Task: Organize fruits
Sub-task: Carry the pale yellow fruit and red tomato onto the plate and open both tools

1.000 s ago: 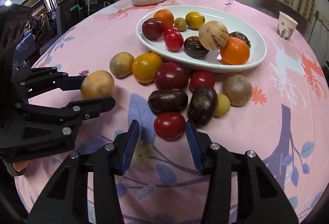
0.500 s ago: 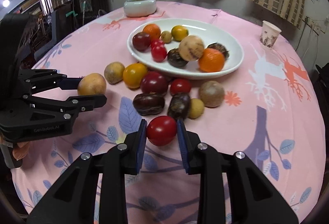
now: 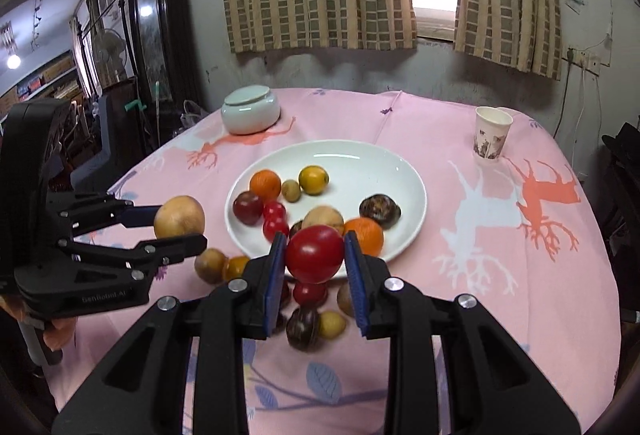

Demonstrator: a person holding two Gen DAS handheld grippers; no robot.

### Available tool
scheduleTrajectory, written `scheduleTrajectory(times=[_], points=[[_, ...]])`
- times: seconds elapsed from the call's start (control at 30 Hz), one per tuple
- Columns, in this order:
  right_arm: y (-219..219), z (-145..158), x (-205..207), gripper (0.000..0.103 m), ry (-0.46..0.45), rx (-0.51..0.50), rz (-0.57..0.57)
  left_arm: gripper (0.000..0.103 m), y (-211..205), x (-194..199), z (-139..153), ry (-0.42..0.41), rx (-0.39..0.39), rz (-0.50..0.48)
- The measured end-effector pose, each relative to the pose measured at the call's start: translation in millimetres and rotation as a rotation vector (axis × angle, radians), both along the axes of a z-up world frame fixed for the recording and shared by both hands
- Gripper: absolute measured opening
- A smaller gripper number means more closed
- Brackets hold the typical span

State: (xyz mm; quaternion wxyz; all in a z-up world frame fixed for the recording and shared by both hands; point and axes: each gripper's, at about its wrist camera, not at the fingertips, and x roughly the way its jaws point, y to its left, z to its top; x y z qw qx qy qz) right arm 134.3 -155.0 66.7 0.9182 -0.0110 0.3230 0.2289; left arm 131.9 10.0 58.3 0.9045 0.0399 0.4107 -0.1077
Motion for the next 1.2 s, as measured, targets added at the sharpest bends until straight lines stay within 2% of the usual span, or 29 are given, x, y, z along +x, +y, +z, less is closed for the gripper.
scheduleTrajectory(times=[0.27, 0.53, 0.7, 0.73, 0.77, 0.83, 0.9, 1.0, 1.2], points=[[14, -12, 37, 0.03, 0.038, -0.006, 0.019, 0.046, -10, 36, -21, 0.046, 0.006, 0.008], [24, -33, 90, 0.03, 0.115, 0.02, 0.003, 0.046, -10, 72, -37, 0.07, 0.007, 0.033], [24, -48, 114, 0.031, 0.162, 0.075, -0.019, 0.047, -12, 87, -42, 0.076, 0.032, 0.056], [24, -50, 117, 0.031, 0.177, 0.084, -0.027, 0.049, -11, 89, -42, 0.075, 0.028, 0.062], [24, -52, 121, 0.031, 0.2, 0.09, -0.037, 0.059, -10, 91, -41, 0.066, 0.025, 0.074], [23, -56, 125, 0.031, 0.234, 0.103, -0.037, 0.065, -8, 90, -37, 0.044, 0.017, 0.089], [18, -56, 123, 0.031, 0.228, 0.119, -0.045, 0.068, -6, 88, -33, 0.033, 0.007, 0.085], [13, -52, 119, 0.031, 0.23, 0.143, -0.044, 0.07, -4, 85, -27, 0.023, 0.012, 0.092], [11, -43, 99, 0.031, 0.228, 0.115, 0.008, 0.072, 4, 71, -20, 0.021, 0.01, 0.102]])
